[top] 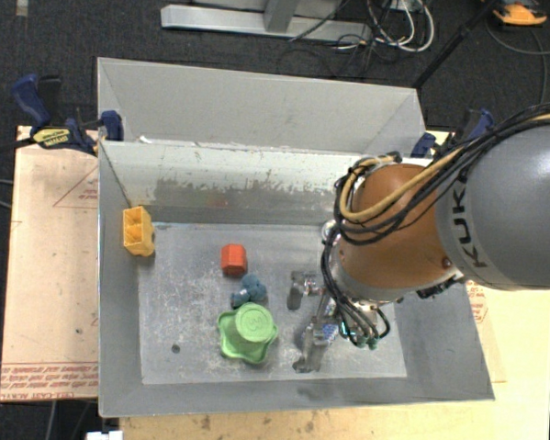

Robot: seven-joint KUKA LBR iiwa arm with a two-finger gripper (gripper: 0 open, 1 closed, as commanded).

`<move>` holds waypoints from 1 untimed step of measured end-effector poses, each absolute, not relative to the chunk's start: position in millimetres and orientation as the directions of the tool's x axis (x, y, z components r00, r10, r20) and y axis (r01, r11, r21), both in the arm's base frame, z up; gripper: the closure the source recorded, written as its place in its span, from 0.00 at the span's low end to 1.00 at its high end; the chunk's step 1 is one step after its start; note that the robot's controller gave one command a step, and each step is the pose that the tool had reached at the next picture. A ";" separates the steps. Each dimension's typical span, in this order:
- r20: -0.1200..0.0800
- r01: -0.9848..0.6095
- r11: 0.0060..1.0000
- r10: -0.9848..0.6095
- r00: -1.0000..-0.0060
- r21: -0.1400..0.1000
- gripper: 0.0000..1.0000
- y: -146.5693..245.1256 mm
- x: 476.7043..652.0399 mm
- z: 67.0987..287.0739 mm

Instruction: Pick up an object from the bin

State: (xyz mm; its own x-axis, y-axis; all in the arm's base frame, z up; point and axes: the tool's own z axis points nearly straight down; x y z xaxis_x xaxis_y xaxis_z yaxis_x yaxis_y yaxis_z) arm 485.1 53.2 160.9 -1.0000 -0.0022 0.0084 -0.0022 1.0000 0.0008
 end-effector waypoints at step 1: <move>-0.009 -0.314 0.949 -0.314 -0.949 0.002 0.00 152.0 496.1 70.7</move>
Offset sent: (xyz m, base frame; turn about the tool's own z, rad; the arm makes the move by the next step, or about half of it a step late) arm 0.0089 0.0962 -0.0909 -0.3173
